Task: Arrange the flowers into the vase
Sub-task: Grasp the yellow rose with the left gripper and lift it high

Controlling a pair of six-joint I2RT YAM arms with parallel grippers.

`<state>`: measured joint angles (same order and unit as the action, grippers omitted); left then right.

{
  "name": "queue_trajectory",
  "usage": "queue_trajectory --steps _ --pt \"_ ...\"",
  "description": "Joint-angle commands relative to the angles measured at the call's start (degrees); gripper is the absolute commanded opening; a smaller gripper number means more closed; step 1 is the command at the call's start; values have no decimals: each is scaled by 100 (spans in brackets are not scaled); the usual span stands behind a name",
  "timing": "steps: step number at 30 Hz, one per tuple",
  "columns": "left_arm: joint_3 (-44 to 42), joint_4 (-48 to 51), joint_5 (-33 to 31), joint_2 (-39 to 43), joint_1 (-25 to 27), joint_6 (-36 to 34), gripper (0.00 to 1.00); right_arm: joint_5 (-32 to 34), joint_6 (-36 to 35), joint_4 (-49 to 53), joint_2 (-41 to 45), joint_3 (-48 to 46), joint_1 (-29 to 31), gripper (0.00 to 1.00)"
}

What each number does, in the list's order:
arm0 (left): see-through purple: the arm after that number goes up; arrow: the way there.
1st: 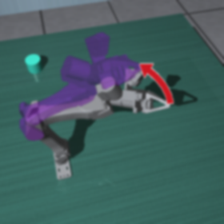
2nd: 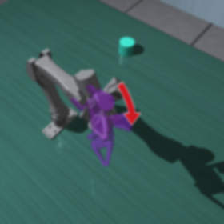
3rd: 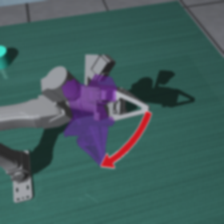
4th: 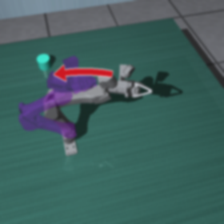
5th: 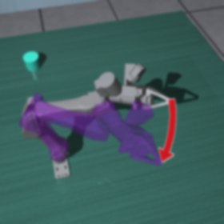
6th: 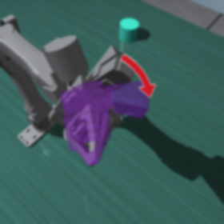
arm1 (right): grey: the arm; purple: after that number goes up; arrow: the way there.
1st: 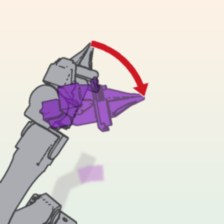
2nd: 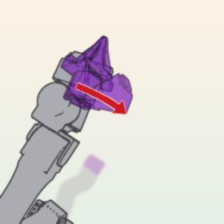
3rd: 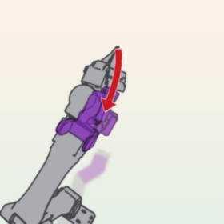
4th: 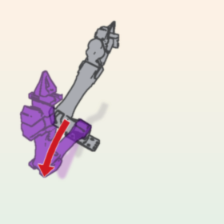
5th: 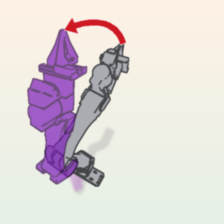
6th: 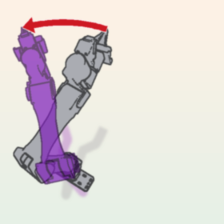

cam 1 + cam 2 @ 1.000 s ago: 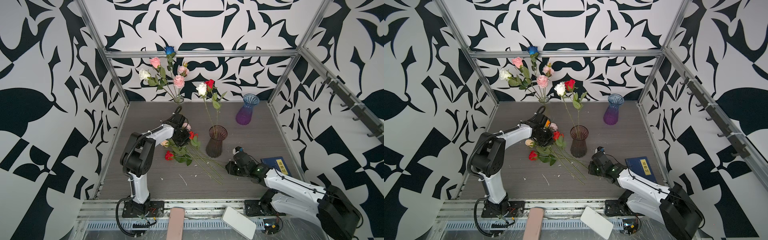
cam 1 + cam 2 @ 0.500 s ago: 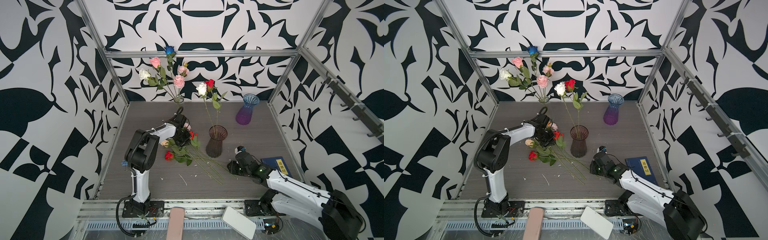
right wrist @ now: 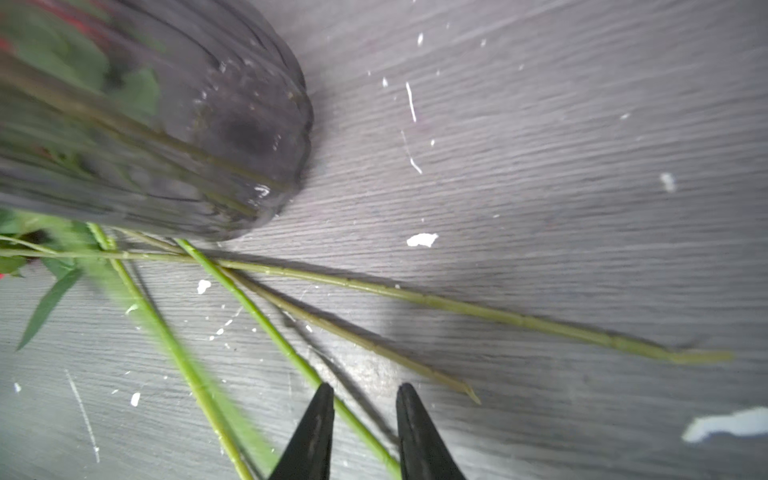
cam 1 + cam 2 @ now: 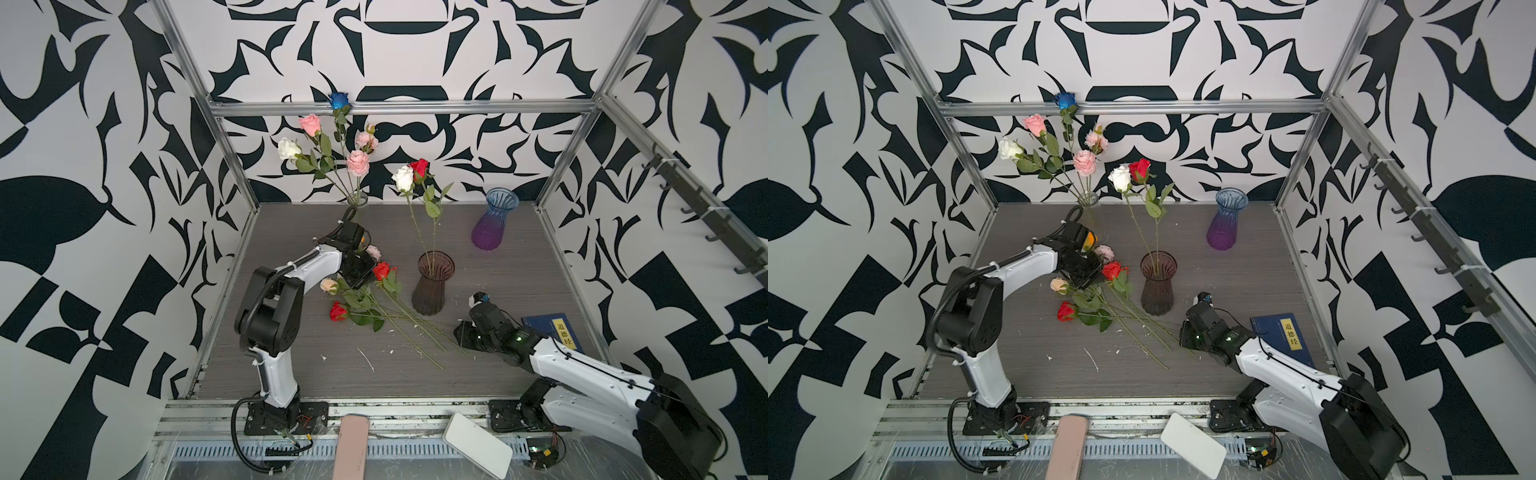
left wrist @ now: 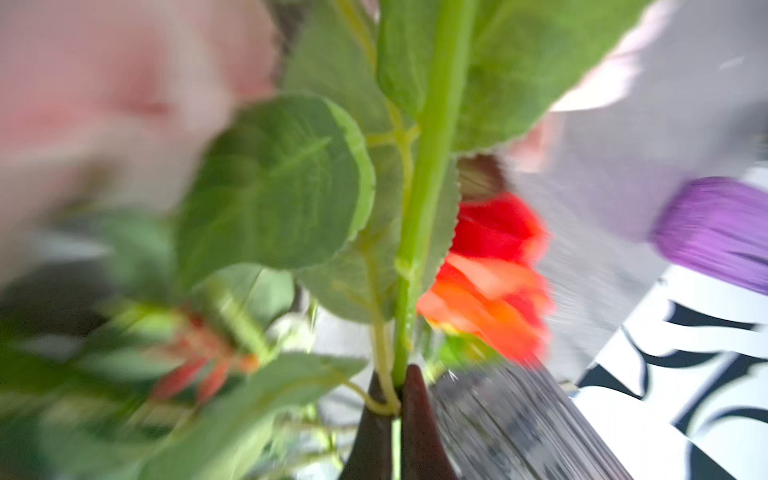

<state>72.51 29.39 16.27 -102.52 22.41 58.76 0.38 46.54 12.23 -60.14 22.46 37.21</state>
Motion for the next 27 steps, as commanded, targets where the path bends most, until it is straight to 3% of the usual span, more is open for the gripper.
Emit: queue_trajectory --steps 1,7,11,16,21,27 --pt "-351 41 -88 756 -235 84 0 -218 -39 -391 -356 183 -21 30" --pt "-944 -294 -571 2064 -413 10 0 -609 -198 -597 -1136 499 -20 29" --pt "-1059 -818 -598 2813 -413 -416 0 -784 -315 -572 -1437 705 -21 29" --pt "-932 -2121 -973 3752 229 -1514 5 -794 -444 -385 -1422 843 -21 29" --pt "-109 -2890 -1119 3765 929 -2887 6 -539 -530 -80 -1142 860 -21 29" --pt "1030 -3439 -850 3295 1297 -4056 7 -316 -567 117 -719 721 -30 29"
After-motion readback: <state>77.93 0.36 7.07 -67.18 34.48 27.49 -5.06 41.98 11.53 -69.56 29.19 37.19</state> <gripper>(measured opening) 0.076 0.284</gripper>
